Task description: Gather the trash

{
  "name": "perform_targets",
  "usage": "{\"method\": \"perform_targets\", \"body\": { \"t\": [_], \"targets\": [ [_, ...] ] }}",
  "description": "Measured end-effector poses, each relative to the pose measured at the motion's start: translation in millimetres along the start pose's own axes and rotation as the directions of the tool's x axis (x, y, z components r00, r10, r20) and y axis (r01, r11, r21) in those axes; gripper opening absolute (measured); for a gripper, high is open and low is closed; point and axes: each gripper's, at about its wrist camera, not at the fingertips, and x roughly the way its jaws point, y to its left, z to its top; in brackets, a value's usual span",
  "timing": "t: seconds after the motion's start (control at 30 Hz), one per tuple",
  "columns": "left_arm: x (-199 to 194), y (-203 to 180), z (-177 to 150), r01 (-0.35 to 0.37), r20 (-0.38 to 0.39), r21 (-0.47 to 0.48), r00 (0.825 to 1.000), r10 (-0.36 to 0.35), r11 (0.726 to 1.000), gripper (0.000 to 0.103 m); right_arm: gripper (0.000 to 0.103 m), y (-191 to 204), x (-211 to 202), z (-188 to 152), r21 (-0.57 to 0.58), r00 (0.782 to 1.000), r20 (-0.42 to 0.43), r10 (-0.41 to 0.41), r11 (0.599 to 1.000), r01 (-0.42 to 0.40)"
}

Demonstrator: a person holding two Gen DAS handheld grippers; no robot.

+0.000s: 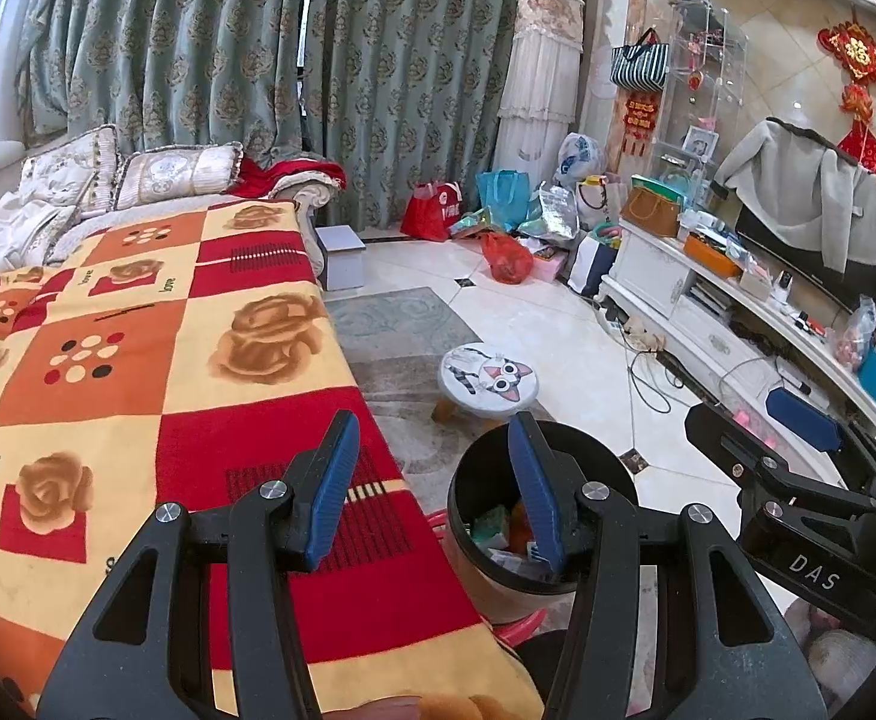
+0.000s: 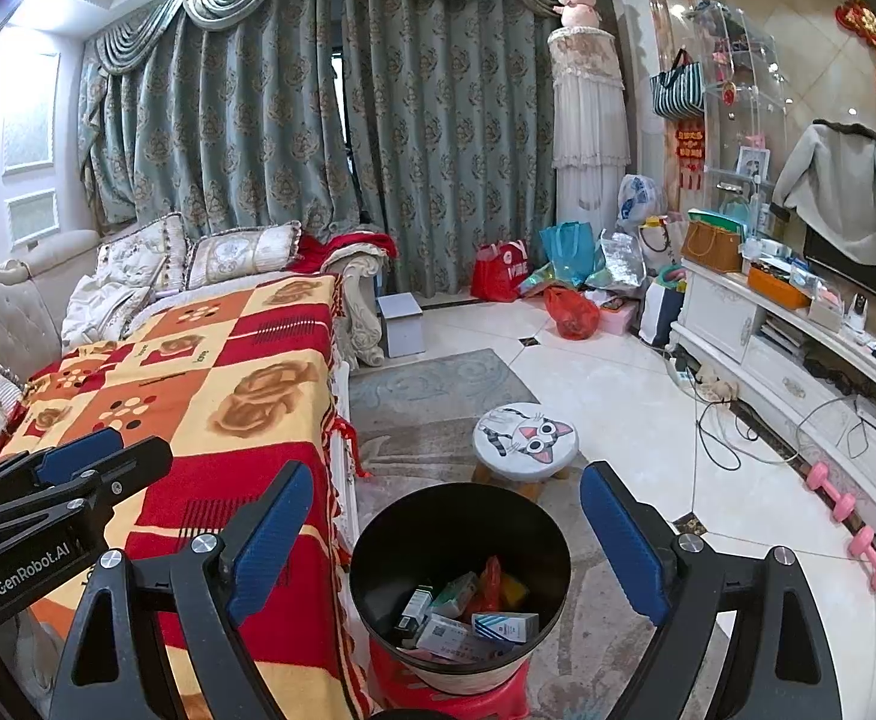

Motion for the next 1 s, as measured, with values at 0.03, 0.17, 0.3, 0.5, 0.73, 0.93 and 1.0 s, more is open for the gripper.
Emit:
{"method": "perform_targets", "body": {
  "t": [0.03, 0.17, 0.3, 0.5, 0.73, 0.93, 1.0],
  "targets": [
    [0.7, -0.9, 0.4, 0.000, -0.001, 0.002, 1.000, 0.000, 1.000, 0.050, 0.089, -1.3, 0.3, -0.6, -0.001, 1.000, -0.001, -0.001, 1.000, 0.001],
    [0.5, -0.1, 0.3, 0.001, -0.001, 0.002, 1.000, -0.001, 1.000, 0.050, 0.090, -1.5, 3.6, -3.6, 0.000, 1.000, -0.008, -0.001, 1.000, 0.001],
    [0.5, -0.4, 0.2, 0.001, -0.002, 0.002, 1.000, -0.001, 1.000, 0.050, 0.090, -1.6, 4.2, -5.1, -0.001, 1.000, -0.009, 0.000, 1.000, 0.000],
    [0.7, -1.1, 0.4, 0.001, -0.003, 0.001, 1.000, -0.001, 1.000, 0.050, 0.090, -1.7, 4.6, -5.2, 0.000, 1.000, -0.012, 0.000, 1.000, 0.000],
    [2.1, -2.3, -0.1, 0.001, -0.006, 0.002, 1.000, -0.001, 1.000, 0.050, 0.090, -1.8, 7.1, -7.7, -0.001, 1.000, -0.020, 0.001, 1.000, -0.001],
    [6.9, -2.2, -3.4, 0.002, -0.013, 0.003, 1.000, -0.002, 1.000, 0.050, 0.091, -1.9, 7.5, -8.5, -0.001, 1.000, -0.023, 0.001, 1.000, -0.001],
    [6.4, -1.9, -3.2, 0.001, -0.012, 0.005, 1.000, -0.001, 1.000, 0.050, 0.091, -1.9, 7.5, -8.1, -0.001, 1.000, -0.024, 0.001, 1.000, -0.001]
  ]
}}
